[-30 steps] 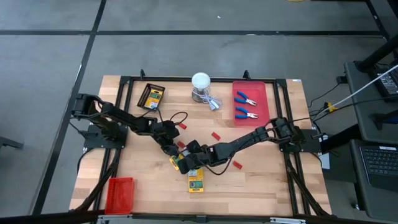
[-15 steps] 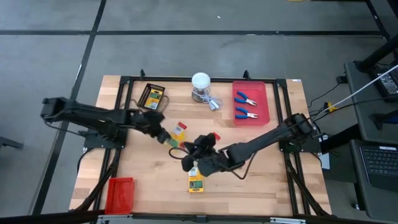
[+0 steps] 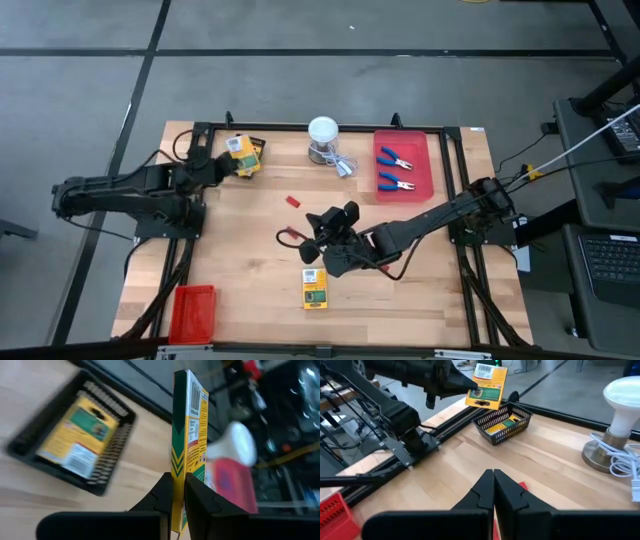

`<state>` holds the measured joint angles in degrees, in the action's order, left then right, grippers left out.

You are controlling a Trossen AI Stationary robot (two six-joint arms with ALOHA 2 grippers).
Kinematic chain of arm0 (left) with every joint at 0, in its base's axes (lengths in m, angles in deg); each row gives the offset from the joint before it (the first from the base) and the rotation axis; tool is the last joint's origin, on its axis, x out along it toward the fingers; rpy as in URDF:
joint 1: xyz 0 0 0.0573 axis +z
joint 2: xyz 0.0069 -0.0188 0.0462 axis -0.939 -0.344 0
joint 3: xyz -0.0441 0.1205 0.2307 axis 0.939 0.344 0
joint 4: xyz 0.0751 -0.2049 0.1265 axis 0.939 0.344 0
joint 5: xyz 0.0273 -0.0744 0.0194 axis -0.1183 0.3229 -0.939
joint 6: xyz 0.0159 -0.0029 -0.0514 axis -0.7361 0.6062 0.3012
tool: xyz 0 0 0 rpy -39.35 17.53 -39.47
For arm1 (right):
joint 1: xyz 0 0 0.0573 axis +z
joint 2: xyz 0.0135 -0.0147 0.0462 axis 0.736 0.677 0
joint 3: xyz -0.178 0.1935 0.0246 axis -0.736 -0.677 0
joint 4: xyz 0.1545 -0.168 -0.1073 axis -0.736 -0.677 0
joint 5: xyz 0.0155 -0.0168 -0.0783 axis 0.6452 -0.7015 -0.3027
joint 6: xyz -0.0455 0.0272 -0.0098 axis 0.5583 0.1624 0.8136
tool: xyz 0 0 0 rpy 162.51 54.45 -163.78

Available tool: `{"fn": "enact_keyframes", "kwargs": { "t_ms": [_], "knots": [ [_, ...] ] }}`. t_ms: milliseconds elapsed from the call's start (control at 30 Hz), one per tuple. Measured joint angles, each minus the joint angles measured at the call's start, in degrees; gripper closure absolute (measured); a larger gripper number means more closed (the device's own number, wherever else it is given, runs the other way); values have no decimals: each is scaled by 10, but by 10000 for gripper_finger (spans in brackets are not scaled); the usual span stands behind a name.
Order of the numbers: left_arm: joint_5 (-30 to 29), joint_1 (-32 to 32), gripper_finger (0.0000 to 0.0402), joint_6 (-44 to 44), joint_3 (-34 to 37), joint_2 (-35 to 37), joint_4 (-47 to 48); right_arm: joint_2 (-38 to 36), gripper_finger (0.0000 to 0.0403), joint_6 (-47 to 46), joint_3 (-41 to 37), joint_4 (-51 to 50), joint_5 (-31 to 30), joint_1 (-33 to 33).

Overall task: Pick & Place School Supplies
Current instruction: Put the crayon box into the black bin

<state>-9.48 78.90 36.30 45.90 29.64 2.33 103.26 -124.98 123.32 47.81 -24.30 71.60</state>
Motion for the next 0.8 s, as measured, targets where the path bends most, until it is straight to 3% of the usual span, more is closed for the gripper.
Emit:
{"fn": "enact_keyframes", "kwargs": {
  "t_ms": [67,200,400,600,800],
  "knots": [
    [31,31,382,-16,0,-3,27,0,399,0,0,-2,-4,3],
    [96,113,382,-136,0,-23,52,0,399,0,0,-5,-7,7],
    [231,265,382,-337,0,-63,10,0,399,0,0,-7,-4,15],
    [355,402,382,-476,-4,-132,-29,0,399,-6,0,-8,-4,30],
    [390,472,382,-569,-16,-188,-48,0,399,-48,0,-25,-7,45]
  ]
}}
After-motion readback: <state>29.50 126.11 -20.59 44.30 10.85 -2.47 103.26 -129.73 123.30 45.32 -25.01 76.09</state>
